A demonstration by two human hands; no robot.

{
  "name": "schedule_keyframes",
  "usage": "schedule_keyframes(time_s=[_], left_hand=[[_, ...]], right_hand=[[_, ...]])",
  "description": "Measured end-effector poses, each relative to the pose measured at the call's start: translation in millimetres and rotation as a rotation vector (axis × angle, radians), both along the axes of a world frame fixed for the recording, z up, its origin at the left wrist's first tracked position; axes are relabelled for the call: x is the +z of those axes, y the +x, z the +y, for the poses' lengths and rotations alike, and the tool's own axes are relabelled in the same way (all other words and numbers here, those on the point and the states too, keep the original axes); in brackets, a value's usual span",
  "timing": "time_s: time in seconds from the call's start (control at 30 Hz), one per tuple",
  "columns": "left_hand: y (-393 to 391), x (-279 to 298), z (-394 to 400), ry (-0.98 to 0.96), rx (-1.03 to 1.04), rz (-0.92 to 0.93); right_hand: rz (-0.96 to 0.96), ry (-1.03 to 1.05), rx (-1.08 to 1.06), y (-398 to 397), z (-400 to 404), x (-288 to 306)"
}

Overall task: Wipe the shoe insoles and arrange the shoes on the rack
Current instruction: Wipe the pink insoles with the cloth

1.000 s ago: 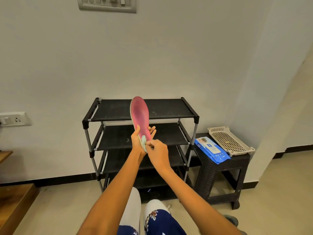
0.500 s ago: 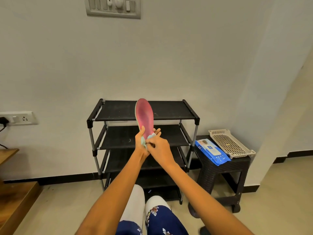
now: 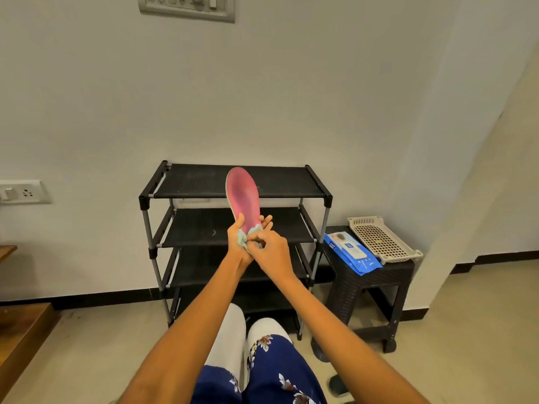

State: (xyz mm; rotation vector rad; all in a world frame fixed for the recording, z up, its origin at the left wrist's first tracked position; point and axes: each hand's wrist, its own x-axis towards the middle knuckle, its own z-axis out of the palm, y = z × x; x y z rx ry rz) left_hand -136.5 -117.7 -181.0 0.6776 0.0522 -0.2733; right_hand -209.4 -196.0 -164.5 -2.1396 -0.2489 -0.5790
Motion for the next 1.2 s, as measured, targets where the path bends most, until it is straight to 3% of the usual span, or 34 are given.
schedule_keyframes(time_s=[0.1, 0.2, 0.33, 0.5, 0.6, 0.73, 0.93, 1.03, 1.2], left_hand=[[4, -9, 0, 0.031, -0.023, 0.019], [3, -11, -5, 0.009, -0.066, 0.007], [-6, -5, -15, -0.022, -0.146, 0.057], [-2, -8, -13, -0.048, -0.071, 0.059], [-2, -18, -4, -0.014, -0.102, 0.069], [-15, -23, -4, 0.025, -0.173, 0.014], [-36, -42, -29, 0.113, -0.330, 0.039], [-48, -61, -47, 0.145, -0.406, 0.053], [-68, -102, -82, 0.250, -0.479, 0.146]], right_hand=[[0.153, -0.041, 0.100, 2, -17, 4], [0.116, 0.107, -0.065, 9, -32, 15], [0.224, -0.113, -0.174, 15, -32, 15], [0.182, -0.072, -0.208, -4, -7, 1], [0.354, 0.046, -0.078, -12, -7, 6], [0.265, 0.320, -0.206, -9, -21, 18], [0.363, 0.150, -0.279, -19, -35, -17], [0.358, 0.314, -0.371, -37, -46, -42], [0.529, 0.572, -0.408, -66, -88, -88]])
